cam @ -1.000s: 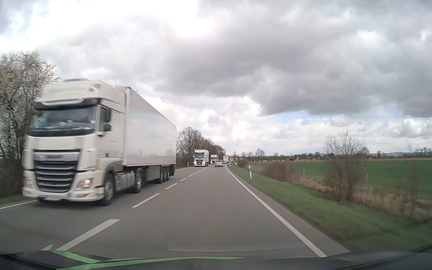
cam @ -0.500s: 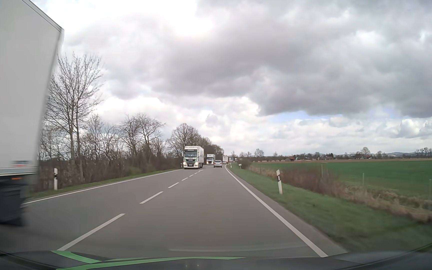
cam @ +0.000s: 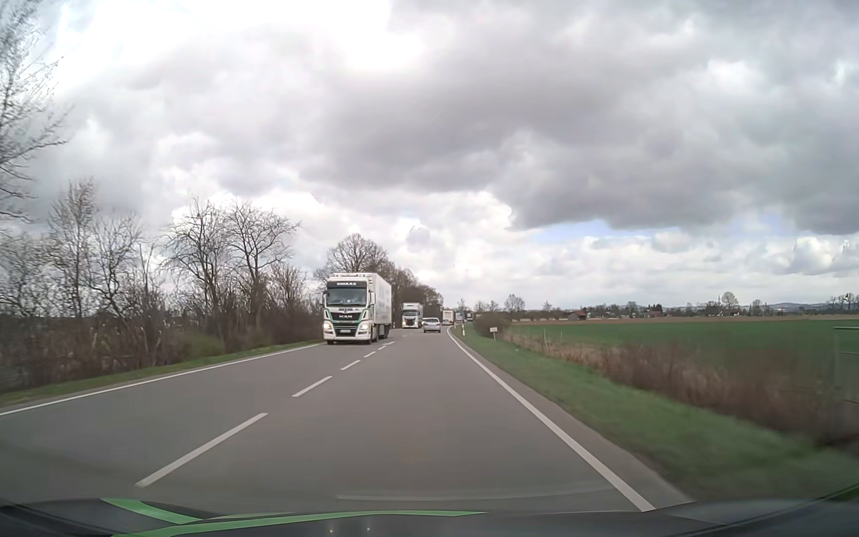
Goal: Follow the waypoints while adhering to traffic rules and regulations
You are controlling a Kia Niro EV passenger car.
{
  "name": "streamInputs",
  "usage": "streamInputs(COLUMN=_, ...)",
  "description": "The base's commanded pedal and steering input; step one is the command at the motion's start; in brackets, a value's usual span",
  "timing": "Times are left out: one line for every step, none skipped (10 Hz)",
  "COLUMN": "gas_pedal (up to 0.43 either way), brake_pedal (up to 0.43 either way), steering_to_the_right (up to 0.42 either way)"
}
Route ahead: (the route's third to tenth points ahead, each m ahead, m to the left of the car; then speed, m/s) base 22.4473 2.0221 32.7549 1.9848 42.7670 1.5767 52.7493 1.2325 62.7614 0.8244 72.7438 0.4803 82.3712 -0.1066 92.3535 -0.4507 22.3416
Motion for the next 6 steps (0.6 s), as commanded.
streamInputs(gas_pedal=0.177, brake_pedal=0.0, steering_to_the_right=0.003)
streamInputs(gas_pedal=0.177, brake_pedal=0.0, steering_to_the_right=0.003)
streamInputs(gas_pedal=0.177, brake_pedal=0.0, steering_to_the_right=0.003)
streamInputs(gas_pedal=0.177, brake_pedal=0.0, steering_to_the_right=0.003)
streamInputs(gas_pedal=0.169, brake_pedal=0.0, steering_to_the_right=0.003)
streamInputs(gas_pedal=0.169, brake_pedal=0.0, steering_to_the_right=0.003)
